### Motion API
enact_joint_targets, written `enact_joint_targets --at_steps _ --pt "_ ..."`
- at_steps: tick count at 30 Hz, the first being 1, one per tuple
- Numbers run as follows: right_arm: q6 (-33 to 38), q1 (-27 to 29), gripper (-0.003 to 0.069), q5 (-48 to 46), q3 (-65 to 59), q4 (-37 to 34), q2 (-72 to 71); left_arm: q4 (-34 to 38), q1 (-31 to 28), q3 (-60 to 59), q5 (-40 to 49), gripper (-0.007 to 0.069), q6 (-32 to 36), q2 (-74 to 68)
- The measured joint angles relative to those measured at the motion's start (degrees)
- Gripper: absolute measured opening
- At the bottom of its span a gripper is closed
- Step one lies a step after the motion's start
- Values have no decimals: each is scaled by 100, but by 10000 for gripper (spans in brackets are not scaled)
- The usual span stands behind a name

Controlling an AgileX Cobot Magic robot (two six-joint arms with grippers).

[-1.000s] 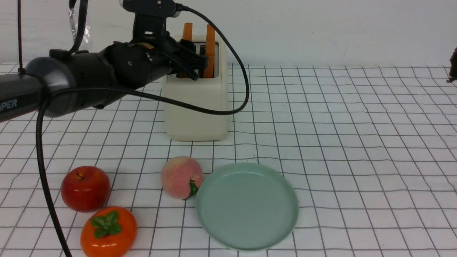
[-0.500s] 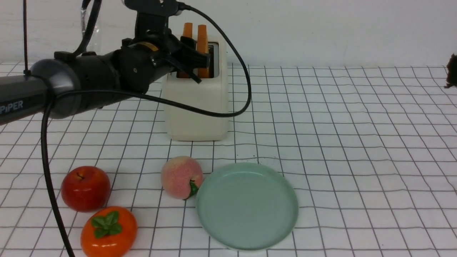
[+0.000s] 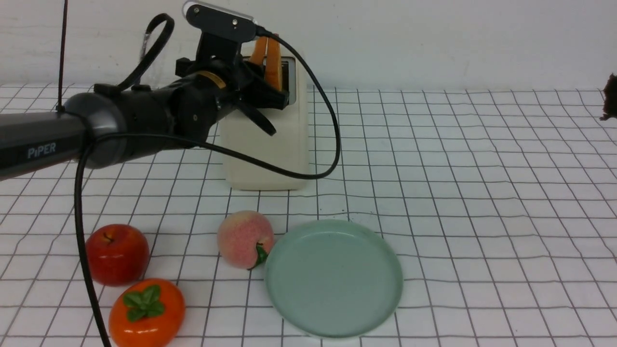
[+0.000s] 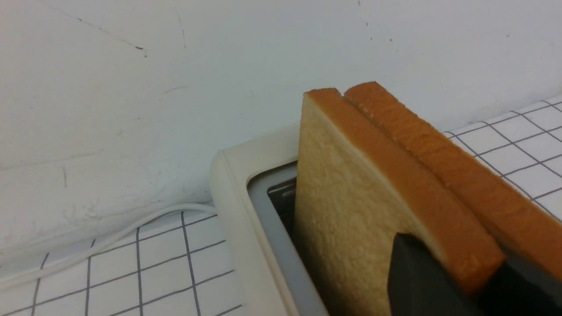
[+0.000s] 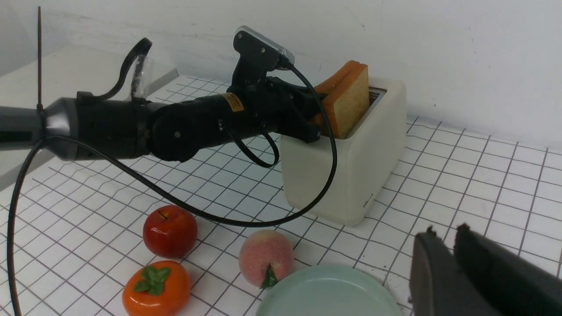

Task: Take toasted bread from bread machine on white checkered table place on plate.
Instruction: 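Reach for a toast slice standing in the toaster with the left gripper, then place the slice of bread on the plate with the left gripper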

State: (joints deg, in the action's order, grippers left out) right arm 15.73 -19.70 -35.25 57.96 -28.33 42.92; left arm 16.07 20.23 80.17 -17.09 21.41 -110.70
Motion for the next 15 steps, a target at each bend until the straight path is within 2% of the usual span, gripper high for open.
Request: enact_joint_targets --at_steps 8,15 --pt "4 0 85 0 0 0 0 -12 0 0 -213 94 -12 55" --pt "4 0 85 0 0 0 0 -12 0 0 -532 94 -12 1010"
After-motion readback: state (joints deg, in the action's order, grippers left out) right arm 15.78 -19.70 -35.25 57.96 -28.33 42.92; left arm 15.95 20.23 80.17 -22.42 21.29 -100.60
